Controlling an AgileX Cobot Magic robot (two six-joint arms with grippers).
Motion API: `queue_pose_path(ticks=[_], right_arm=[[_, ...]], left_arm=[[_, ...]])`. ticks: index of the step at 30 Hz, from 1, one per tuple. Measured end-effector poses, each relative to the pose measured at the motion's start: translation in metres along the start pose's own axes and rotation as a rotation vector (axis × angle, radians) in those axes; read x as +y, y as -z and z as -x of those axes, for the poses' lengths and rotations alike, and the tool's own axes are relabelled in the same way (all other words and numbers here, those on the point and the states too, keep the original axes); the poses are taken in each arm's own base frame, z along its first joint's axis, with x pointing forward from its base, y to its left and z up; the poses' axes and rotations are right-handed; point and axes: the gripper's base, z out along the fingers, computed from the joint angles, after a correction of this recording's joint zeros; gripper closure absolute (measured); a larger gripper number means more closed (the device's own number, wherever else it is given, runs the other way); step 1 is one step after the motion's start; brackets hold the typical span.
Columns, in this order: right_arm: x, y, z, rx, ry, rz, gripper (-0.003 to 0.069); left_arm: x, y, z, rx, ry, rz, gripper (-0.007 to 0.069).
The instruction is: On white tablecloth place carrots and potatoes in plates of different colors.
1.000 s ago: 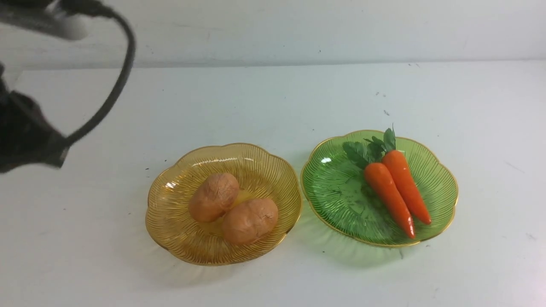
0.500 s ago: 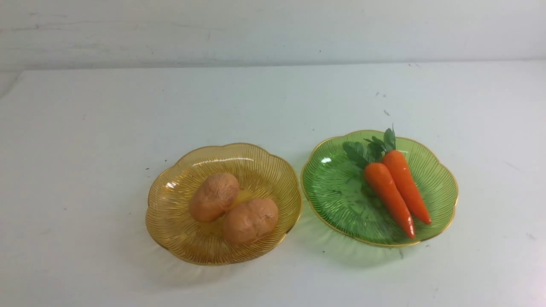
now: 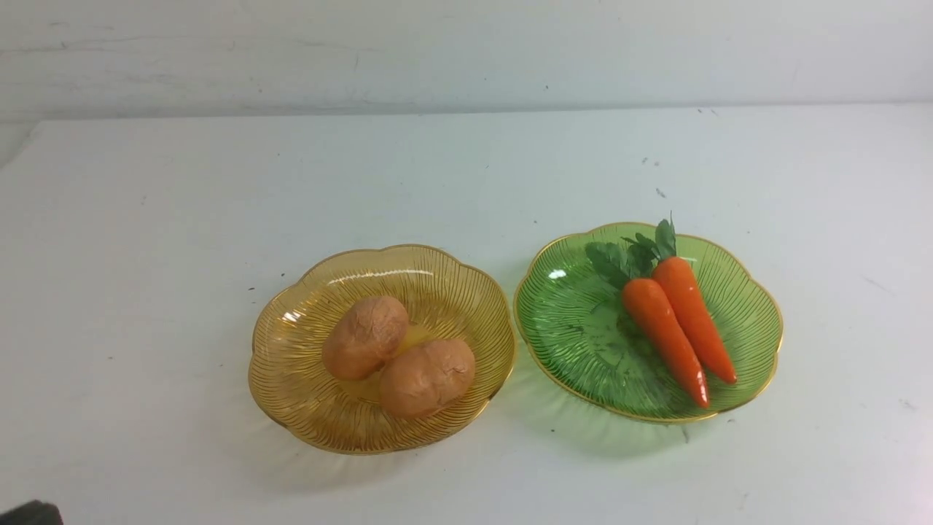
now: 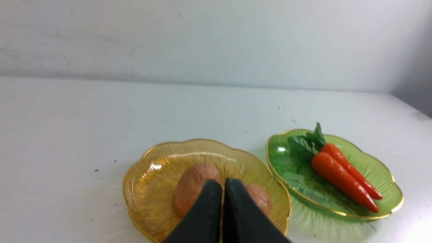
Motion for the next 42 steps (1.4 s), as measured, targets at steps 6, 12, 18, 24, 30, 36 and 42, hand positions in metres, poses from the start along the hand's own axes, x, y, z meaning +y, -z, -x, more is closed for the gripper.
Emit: queue_pose_path(ticks=[6, 12, 18, 24, 30, 36, 42], right_arm=[[0.0, 0.0, 0.0, 0.0, 0.0, 0.0, 0.0674], [0.0, 0.0, 0.0, 0.0, 0.0, 0.0, 0.0674], [0.0, 0.0, 0.0, 0.0, 0.0, 0.0, 0.0674], [0.0, 0.0, 0.0, 0.0, 0.0, 0.0, 0.0674], [0.0, 0.0, 0.0, 0.0, -0.001, 0.0, 0.0674], [0.0, 0.0, 0.0, 0.0, -0.007, 0.0, 0.0674], [0.0, 0.0, 0.0, 0.0, -0.007, 0.0, 0.0674]], left_arm=[[0.0, 0.0, 0.003, -0.033, 0.002, -0.001, 0.0628], [0.001, 0.0, 0.003, -0.033, -0.039, 0.012, 0.0628], [0.013, -0.011, -0.019, 0.016, -0.151, 0.077, 0.0628], [0.026, -0.023, -0.052, 0.062, -0.188, 0.125, 0.0628], [0.039, -0.023, -0.078, 0.073, -0.238, 0.22, 0.0628], [0.051, -0.024, -0.104, 0.152, -0.247, 0.317, 0.0628], [0.053, -0.023, -0.107, 0.167, -0.232, 0.331, 0.0628]])
